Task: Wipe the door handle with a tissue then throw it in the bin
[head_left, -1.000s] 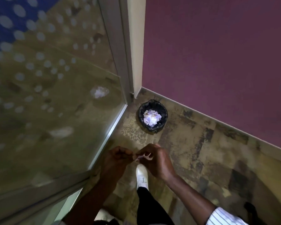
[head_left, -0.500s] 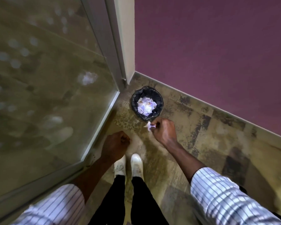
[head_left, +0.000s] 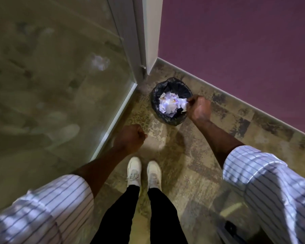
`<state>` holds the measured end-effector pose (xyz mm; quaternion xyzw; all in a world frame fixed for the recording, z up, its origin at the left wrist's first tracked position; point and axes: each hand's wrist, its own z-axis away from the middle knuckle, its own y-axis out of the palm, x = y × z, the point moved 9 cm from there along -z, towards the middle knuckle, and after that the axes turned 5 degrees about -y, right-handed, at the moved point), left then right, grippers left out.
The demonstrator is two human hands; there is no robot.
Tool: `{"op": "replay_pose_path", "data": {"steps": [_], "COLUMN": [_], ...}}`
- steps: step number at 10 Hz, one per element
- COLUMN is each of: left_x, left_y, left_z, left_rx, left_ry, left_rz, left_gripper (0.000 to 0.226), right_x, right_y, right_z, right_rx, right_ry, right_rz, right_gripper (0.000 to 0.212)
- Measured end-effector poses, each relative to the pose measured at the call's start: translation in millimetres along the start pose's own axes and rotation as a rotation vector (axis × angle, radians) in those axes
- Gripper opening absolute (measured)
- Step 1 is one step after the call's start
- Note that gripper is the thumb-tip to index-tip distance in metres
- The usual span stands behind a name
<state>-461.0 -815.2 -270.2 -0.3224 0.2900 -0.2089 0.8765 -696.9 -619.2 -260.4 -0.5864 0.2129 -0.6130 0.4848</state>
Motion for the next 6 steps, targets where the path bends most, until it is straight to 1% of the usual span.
{"op": "replay_pose_path", "data": {"steps": [1,2,3,4,5,6], "left_x": [13,22,29,32,28,27], "left_y": [9,20,29,29,24,17], "left_z": [-11,-7,4,17,29,41], "left_rx": [-0.016,-0.013,0.027,0.045,0.050,0.060], "left_ry": [0.004,0.008,-0.006,-0.027,-0.047,-0.067], "left_rz": [-0.019,-0.050,-0.018,0.006,0.035,0.070], "left_gripper": [0.024,0.021,0.022,0.027,0.031,0.027], "right_x": [-15,-23,-31,-37,-36,-21], "right_y": [17,29,42,46,46,42], "right_z": [-10,3,34,69,101,129], "right_rx": [-0.016,-0.005,0.056,0.126,0.198,0.229], "right_ry": [0.003,-0.013,-0.046,-0.034,-0.002,-0.088], "right_rz": [0.006,-0.019,-0.055,-0.054,-0.002,0.023], "right_gripper": [0.020,0.018,0.017,0.020,0.019,0.042]}}
